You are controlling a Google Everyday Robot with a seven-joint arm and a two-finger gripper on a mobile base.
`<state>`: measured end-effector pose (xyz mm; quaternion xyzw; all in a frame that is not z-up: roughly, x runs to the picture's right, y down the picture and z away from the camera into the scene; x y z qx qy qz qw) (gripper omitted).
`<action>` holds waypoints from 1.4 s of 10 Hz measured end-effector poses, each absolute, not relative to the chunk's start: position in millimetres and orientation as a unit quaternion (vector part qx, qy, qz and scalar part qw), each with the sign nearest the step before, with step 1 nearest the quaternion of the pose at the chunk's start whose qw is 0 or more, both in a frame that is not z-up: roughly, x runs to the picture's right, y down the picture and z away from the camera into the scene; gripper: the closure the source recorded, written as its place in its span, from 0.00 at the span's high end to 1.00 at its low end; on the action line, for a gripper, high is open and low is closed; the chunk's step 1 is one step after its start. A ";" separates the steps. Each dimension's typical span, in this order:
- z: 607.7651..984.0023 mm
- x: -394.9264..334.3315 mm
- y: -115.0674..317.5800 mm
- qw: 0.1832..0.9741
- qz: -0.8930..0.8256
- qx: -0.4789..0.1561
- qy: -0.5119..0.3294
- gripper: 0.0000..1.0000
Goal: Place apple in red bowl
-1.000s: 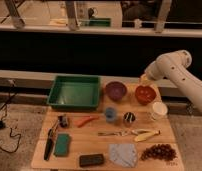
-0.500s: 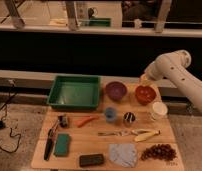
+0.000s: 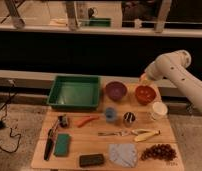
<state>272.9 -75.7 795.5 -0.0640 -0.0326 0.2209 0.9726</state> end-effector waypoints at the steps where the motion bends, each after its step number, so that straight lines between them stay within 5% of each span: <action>1: 795.5 272.9 -75.6 0.973 0.221 -0.064 -0.033 0.80; 14: 795.4 273.3 -75.5 0.973 0.221 -0.064 -0.033 0.80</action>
